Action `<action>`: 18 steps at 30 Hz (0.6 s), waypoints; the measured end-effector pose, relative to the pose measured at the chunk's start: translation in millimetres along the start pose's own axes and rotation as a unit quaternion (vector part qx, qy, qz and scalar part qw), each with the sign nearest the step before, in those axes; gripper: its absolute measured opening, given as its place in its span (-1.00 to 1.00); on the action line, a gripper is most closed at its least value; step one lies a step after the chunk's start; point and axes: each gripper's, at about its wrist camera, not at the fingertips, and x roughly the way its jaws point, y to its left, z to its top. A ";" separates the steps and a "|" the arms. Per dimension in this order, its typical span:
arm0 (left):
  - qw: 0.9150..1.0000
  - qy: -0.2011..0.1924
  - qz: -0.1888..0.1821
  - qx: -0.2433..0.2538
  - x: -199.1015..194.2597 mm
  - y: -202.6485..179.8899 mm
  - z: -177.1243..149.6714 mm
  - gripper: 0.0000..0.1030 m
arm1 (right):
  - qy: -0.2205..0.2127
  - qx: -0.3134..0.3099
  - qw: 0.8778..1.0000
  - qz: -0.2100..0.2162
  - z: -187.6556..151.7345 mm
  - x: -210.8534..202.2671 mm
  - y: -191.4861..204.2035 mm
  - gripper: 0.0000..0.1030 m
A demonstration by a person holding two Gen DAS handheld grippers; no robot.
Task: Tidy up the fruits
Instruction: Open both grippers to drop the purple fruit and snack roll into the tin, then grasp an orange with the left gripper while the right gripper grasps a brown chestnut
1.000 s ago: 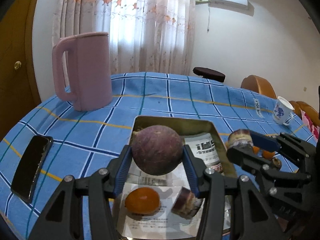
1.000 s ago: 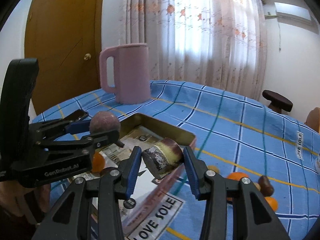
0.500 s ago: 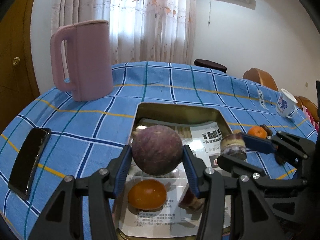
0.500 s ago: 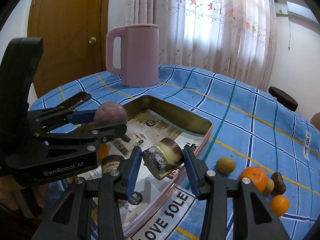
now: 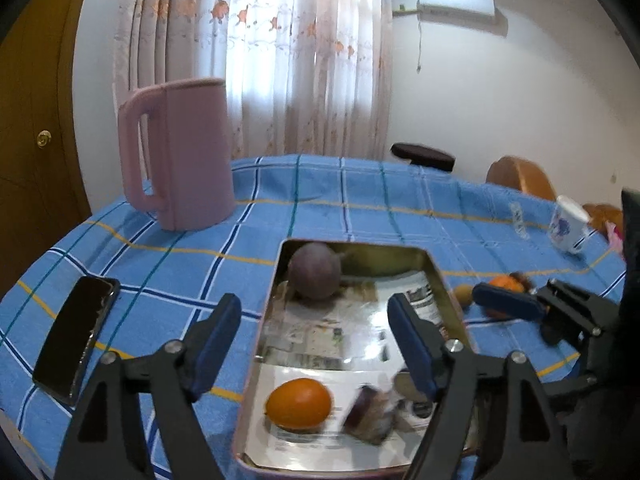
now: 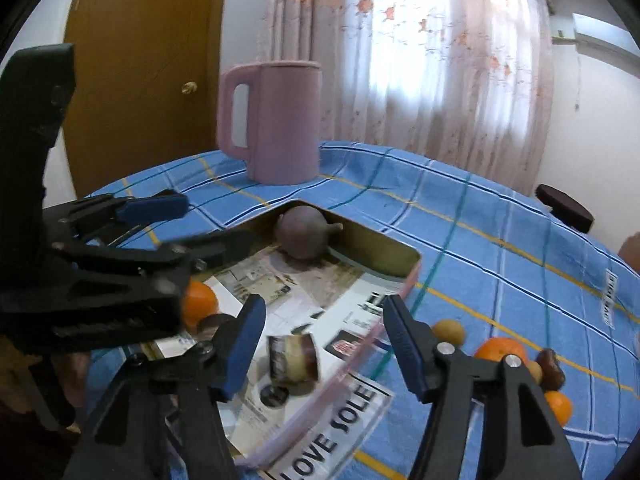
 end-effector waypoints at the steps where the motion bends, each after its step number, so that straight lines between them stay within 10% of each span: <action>1: 1.000 -0.005 -0.007 -0.001 -3.2 -2.1 0.6 0.62 | -0.010 0.006 1.000 -0.006 -2.1 -8.3 -5.1 0.22; 12: 0.997 -0.003 -0.078 0.026 -6.4 -60.7 -0.5 0.82 | 0.006 0.120 0.984 -0.132 -49.0 -75.3 -109.7 0.22; 18: 0.992 0.020 -0.107 0.059 2.4 -100.5 -5.2 0.82 | 0.062 0.144 0.980 -0.120 -66.7 -64.6 -129.0 0.22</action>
